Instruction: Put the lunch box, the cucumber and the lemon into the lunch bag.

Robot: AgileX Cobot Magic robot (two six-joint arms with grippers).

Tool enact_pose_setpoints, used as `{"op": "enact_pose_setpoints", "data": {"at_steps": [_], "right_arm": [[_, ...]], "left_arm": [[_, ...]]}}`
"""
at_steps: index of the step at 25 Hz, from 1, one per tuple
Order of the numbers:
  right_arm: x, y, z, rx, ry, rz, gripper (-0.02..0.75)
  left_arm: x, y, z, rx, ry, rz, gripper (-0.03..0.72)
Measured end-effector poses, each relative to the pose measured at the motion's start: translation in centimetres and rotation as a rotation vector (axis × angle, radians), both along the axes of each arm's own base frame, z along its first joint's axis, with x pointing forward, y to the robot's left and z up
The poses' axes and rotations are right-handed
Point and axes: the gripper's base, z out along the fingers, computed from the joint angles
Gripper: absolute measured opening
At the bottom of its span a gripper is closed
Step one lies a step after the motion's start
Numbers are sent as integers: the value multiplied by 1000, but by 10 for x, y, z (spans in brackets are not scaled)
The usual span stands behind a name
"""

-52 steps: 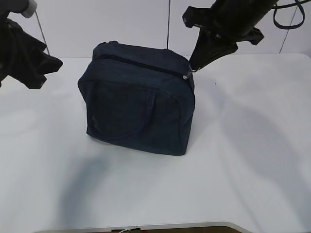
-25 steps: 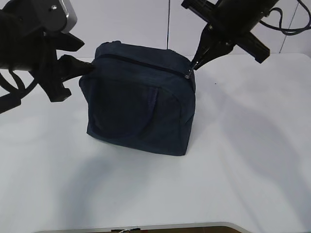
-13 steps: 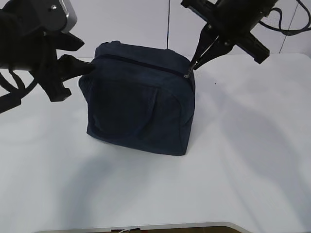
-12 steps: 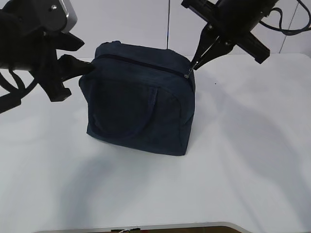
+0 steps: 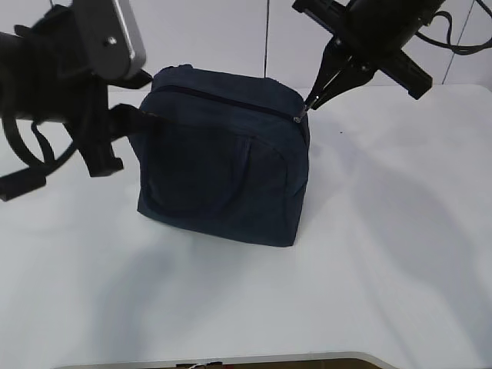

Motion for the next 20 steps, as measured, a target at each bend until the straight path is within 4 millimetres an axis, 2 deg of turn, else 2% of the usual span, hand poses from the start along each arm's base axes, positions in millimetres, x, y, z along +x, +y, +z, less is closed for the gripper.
{"op": "enact_pose_setpoints", "data": {"at_steps": [6,14,15,19,20], "right_arm": [[0,0,0,-6,-12,23,5],[0,0,0,-9,-16,32,4],[0,0,0,-9,-17,33,4],[0,0,0,-10,-19,37,4],[0,-1,0,-10,-19,35,4]], "left_arm": [[-17,-29,-13,104,-15,-156,366],[-11,-39,-31,131,-2,-168,351],[-9,-40,-33,135,-1,-168,319],[-5,-43,-38,140,-25,-166,57],[-4,-43,-37,131,-42,-161,19]]}}
